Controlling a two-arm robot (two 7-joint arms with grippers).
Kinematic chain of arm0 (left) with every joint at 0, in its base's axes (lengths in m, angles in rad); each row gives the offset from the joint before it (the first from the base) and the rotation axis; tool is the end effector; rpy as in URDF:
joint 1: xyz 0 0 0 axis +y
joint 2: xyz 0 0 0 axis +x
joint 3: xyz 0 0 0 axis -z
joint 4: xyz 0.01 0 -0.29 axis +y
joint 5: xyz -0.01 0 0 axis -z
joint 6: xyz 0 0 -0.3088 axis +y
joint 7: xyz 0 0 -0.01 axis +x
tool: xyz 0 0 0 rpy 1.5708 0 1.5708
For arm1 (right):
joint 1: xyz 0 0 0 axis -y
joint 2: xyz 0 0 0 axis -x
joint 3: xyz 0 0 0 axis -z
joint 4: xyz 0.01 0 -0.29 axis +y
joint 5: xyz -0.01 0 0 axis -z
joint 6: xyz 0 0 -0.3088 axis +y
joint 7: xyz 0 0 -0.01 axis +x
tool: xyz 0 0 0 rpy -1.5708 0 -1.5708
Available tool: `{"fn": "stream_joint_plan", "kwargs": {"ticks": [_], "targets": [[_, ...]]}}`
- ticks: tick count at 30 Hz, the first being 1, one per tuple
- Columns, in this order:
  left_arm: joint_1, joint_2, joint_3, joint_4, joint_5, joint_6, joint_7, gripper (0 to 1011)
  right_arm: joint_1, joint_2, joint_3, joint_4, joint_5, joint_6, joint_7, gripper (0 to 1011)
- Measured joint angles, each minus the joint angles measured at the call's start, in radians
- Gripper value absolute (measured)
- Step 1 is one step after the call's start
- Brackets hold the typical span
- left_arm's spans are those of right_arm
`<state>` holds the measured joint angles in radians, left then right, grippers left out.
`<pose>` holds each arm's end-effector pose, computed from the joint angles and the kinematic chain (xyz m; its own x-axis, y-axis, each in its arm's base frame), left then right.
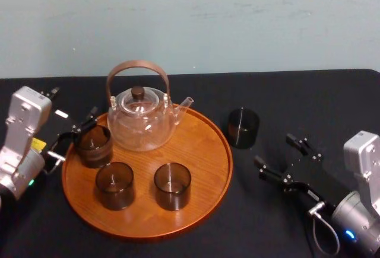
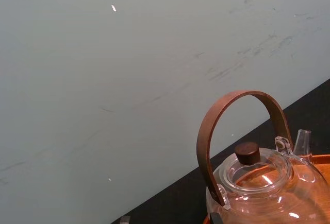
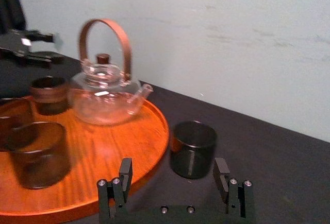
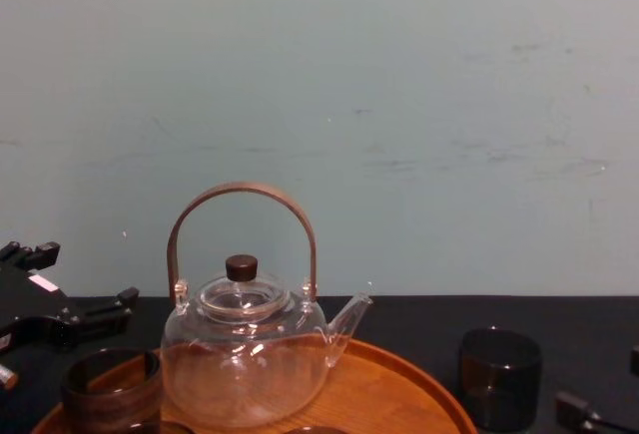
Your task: Pick up the glass from the table and place it on the tray.
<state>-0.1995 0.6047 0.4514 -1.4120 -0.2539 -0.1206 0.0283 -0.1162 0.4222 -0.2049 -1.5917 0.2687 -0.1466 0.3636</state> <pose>0.3581 0.0827 -0.3023 0.2923 0.8803 0.3737 -0.9552 0.2874 0.0702 0.2858 -0.0589 -0.3289 0.5499 -0.8291 0.1004 0.8352 0.5451 -0.0732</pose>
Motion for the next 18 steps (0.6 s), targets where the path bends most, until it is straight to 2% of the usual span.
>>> {"fn": "stream_joint_plan", "kwargs": {"ticks": [5,10,18], "targets": [[0.000,0.000,0.000,0.000,0.000,0.000,0.000,1001,0.033,-0.009,0.003,0.024,-0.019,0.047,-0.022,1002],[0.000,0.000,0.000,0.000,0.000,0.000,0.000,1001,0.090,-0.022,0.001,0.066,-0.044,0.092,-0.036,1002],[0.000,0.000,0.000,0.000,0.000,0.000,0.000,1002,0.152,-0.036,-0.015,0.111,-0.070,0.111,-0.036,1002]]}}
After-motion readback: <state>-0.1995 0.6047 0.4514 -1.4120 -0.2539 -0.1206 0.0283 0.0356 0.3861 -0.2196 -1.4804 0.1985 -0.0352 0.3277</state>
